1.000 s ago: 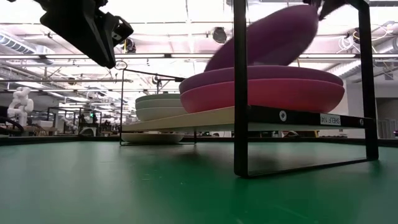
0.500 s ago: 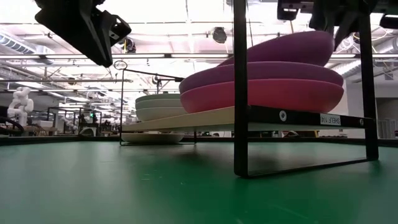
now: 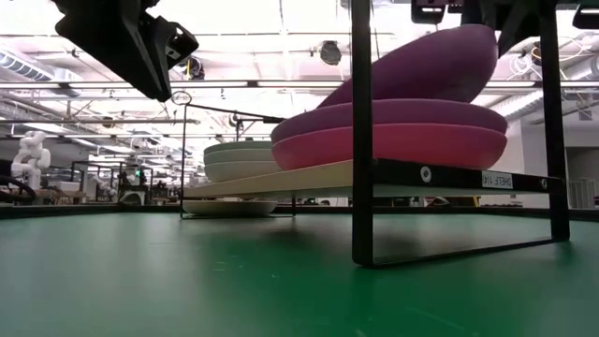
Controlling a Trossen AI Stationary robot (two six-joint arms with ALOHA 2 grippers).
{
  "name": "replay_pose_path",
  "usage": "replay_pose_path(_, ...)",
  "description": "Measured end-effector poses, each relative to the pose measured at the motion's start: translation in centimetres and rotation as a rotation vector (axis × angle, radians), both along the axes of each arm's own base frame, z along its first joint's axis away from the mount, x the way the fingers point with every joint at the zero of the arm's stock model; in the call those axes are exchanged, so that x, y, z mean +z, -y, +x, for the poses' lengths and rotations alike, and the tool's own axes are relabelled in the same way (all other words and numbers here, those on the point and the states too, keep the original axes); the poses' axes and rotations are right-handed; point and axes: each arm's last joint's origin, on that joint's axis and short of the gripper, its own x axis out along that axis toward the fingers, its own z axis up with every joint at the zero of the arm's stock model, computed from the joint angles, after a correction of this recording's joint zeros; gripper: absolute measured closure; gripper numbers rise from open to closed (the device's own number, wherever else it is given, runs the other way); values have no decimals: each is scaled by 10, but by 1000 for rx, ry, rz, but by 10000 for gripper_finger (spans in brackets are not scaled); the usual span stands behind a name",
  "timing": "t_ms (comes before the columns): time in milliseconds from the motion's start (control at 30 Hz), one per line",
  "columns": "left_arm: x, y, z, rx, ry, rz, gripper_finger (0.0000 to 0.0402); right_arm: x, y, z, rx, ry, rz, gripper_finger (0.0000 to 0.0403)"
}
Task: Place and stack plates onto a shelf
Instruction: Stack the violet plate on top of the violet plate on the shelf, then stack the white plate on top of the green plate on the shelf
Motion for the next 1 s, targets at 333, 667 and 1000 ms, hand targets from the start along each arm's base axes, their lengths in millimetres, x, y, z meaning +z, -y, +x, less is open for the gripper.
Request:
replay_pose_path(333,0,0,0,1,0,0,343,7,0,-1,-106,10,79,367)
replay_pose_path(667,0,0,0,4,1,0,343,44,8,-27,-288,173,213,374)
replay_pose_path(1000,-6,20,-22,68,-122,-33,343,71,25,-42,-845,432,245,402)
